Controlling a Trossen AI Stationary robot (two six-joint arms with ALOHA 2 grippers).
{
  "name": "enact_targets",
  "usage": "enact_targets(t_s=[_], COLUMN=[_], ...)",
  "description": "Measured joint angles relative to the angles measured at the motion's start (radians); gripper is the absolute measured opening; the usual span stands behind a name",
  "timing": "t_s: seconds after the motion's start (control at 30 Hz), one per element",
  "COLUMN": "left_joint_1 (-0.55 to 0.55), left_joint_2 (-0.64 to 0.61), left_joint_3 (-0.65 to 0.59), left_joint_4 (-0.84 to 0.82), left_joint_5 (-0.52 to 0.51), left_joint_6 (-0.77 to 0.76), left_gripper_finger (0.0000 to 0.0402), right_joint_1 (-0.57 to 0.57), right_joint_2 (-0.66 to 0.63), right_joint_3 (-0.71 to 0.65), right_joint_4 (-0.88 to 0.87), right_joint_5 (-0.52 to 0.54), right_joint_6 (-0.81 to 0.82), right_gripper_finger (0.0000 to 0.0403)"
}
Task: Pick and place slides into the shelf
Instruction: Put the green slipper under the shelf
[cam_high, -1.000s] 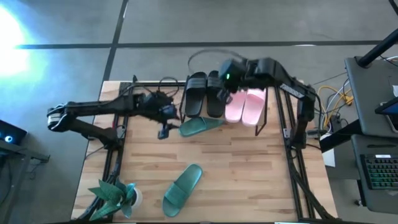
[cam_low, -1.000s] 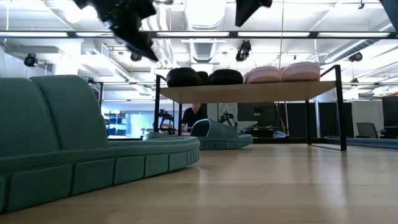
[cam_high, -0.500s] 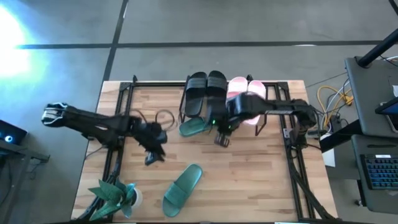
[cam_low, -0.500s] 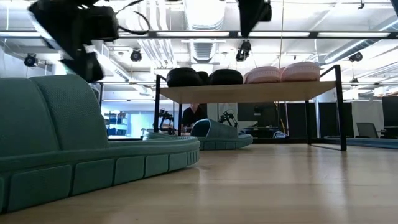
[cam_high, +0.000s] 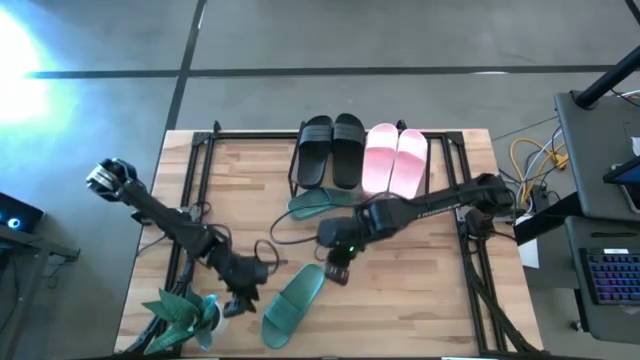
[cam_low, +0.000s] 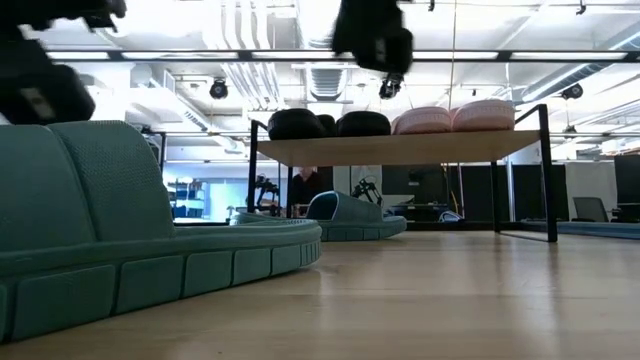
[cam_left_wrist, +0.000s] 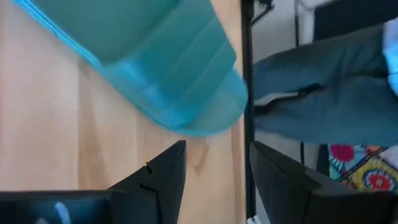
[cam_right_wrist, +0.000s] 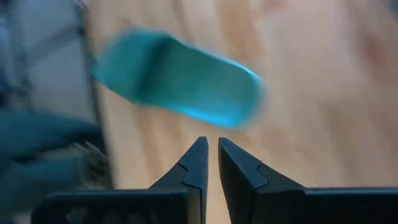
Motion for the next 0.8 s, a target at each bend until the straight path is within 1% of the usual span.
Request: enact_targets(t_s=[0.17, 0.23, 0.3, 0.43, 0.5, 0.63, 0.73, 0.8], left_joint_1=[-0.07, -0.095, -0.117, -0.138, -0.145, -0.161, -0.164, -0.164], left_joint_2=[0.071, 0.08, 0.076, 0.025, -0.019, -0.123, -0.194, -0.233], left_joint_3=[0.006, 0.008, 0.01, 0.019, 0.027, 0.044, 0.048, 0.049], left_joint_4=[0.0, 0.003, 0.007, 0.007, 0.006, 0.008, 0.006, 0.005], left_joint_5=[-0.002, -0.005, -0.033, -0.129, -0.177, -0.305, -0.376, -0.403], left_joint_6=[-0.001, -0.001, -0.001, -0.048, -0.059, -0.071, -0.071, -0.071], left_gripper_finger=[0.0163, 0.0163, 0.0163, 0.0163, 0.0163, 0.0163, 0.0163, 0.0163], right_joint_1=[0.028, 0.035, 0.042, 0.07, 0.087, 0.112, 0.123, 0.125], right_joint_2=[0.02, 0.044, 0.075, 0.152, 0.188, 0.245, 0.29, 0.321], right_joint_3=[-0.113, -0.146, -0.156, -0.142, -0.131, -0.088, -0.038, -0.005], right_joint_4=[0.424, 0.543, 0.608, 0.637, 0.635, 0.637, 0.641, 0.629], right_joint_5=[-0.004, 0.004, 0.008, -0.018, -0.023, -0.022, -0.019, -0.018], right_joint_6=[0.215, 0.27, 0.312, 0.376, 0.378, 0.385, 0.373, 0.36], right_gripper_finger=[0.0031, 0.0033, 0.0042, 0.0079, 0.0106, 0.0158, 0.0187, 0.0198])
